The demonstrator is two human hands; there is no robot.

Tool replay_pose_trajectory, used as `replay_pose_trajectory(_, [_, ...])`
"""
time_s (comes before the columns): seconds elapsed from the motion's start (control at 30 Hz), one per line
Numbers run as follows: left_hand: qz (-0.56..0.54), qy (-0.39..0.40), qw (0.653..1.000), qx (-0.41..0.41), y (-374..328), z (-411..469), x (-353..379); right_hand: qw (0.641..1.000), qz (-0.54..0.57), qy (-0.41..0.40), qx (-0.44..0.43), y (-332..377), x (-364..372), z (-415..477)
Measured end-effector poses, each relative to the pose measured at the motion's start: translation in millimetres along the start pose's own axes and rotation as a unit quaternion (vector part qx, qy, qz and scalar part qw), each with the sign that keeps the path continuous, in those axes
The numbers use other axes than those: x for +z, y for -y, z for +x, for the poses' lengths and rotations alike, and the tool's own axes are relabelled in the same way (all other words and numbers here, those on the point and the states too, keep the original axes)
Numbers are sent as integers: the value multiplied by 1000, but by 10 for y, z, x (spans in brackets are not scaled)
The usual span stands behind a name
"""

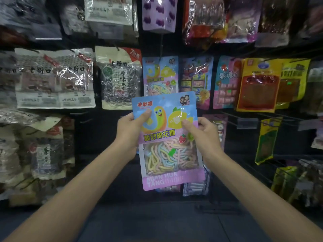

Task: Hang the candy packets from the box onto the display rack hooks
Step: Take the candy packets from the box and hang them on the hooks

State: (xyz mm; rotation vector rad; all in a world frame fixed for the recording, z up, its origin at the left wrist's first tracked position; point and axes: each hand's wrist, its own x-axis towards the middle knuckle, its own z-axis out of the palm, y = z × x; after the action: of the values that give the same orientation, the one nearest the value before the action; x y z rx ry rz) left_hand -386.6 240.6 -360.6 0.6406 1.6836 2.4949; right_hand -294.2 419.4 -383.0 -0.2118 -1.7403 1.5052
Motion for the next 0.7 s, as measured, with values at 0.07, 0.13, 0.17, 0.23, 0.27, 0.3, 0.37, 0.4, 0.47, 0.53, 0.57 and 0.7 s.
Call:
replay_pose_trajectory(0.07, [-6, 2, 1000, -5, -115, 122, 36, 1000, 3, -8, 4, 68, 65, 101])
replay_pose_trajectory(0.13, [-4, 15, 1000, -10, -206, 218, 62, 1000, 10, -15, 3, 132, 102, 223])
replay_pose_trajectory(0.17, [3, 25, 1000, -10, -231, 260, 59, 1000, 17, -22, 3, 157, 115, 291])
replay_pose_trajectory(0.23, [31, 48, 998, -2, -234, 318, 38, 999, 34, -34, -1, 218, 132, 424])
replay_pose_trajectory(0.27, [45, 60, 997, 2, -218, 343, 20, 998, 42, -42, 2, 238, 144, 495])
replay_pose_trajectory(0.3, [56, 70, 996, 6, -194, 371, -3, 998, 47, -46, 6, 249, 159, 566])
replay_pose_trajectory(0.37, [73, 88, 993, 16, -132, 437, -32, 998, 48, -43, 8, 258, 199, 705])
replay_pose_trajectory(0.4, [84, 95, 992, 20, -100, 471, -38, 998, 47, -41, 6, 251, 219, 774])
replay_pose_trajectory(0.47, [103, 93, 990, 26, -53, 542, -23, 998, 41, -45, -2, 242, 261, 898])
replay_pose_trajectory(0.53, [100, 83, 991, 30, -24, 625, 16, 998, 4, -53, -36, 253, 314, 998])
replay_pose_trajectory(0.57, [88, 73, 993, 34, -23, 670, 35, 996, -35, -59, -62, 268, 343, 1042])
replay_pose_trajectory(0.7, [45, 38, 997, 48, -75, 902, 130, 982, -111, -68, -135, 362, 447, 1241])
